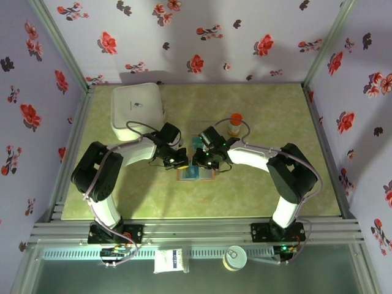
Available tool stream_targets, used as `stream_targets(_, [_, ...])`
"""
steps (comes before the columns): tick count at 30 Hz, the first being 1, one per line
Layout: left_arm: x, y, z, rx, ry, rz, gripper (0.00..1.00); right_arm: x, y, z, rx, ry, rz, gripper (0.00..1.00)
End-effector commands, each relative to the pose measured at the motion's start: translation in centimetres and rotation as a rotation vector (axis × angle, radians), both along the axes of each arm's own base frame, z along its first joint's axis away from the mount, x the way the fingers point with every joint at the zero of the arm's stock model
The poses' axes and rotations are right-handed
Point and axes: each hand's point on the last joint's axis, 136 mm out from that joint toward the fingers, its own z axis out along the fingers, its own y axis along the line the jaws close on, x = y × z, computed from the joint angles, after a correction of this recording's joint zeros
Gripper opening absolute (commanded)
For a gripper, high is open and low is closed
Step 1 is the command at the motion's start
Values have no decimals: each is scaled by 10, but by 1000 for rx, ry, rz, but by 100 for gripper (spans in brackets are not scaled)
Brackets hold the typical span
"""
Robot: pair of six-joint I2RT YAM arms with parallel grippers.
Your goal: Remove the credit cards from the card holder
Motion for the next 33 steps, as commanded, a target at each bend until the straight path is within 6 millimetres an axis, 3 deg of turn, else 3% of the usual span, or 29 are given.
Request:
stream_targets(1, [-4, 2, -8, 31, 24, -21, 2, -1, -7, -3, -9, 0, -2, 24])
stream_targets(8, [-5, 6, -9, 48, 22, -15, 1, -2, -8, -8, 0, 15, 1, 25])
stream_targets(17, [-1, 4, 5, 27, -7, -2, 3, -2, -8, -11, 9, 21, 5, 25])
stream_targets(33, [-6, 11, -6, 69, 13, -12, 1, -5, -5, -24, 40, 55, 11, 26])
